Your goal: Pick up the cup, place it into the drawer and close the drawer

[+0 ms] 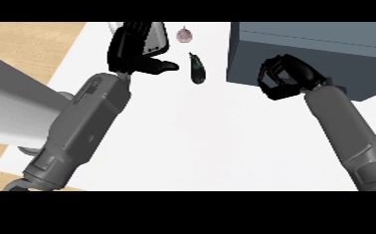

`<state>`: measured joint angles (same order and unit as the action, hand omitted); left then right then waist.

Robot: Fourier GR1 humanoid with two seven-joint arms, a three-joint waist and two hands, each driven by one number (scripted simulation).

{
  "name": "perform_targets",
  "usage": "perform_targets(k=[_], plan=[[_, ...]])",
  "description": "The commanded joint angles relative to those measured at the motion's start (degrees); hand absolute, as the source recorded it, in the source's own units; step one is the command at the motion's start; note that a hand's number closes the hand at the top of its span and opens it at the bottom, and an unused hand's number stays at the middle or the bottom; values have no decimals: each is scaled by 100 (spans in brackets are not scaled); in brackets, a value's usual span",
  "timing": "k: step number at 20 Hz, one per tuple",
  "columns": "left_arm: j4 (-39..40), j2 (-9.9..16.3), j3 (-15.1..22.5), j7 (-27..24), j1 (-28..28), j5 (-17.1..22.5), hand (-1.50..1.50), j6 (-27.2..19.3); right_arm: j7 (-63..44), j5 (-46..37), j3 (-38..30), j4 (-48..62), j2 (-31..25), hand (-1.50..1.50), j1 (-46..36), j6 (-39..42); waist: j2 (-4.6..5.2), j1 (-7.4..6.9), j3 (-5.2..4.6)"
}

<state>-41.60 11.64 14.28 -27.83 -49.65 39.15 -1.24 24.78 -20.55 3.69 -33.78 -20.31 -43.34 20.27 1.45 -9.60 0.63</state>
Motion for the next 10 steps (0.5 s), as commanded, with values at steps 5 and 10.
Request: perform_targets(k=[5, 10], plan=[[-171, 95, 1, 70, 136, 60, -150, 190, -523, 184, -641, 94, -731, 150, -968, -361, 107, -318, -46], [-243, 14, 30, 59, 210, 85, -150, 252, -579, 299, -669, -59, -853, 150, -865, -112, 142, -310, -47]])
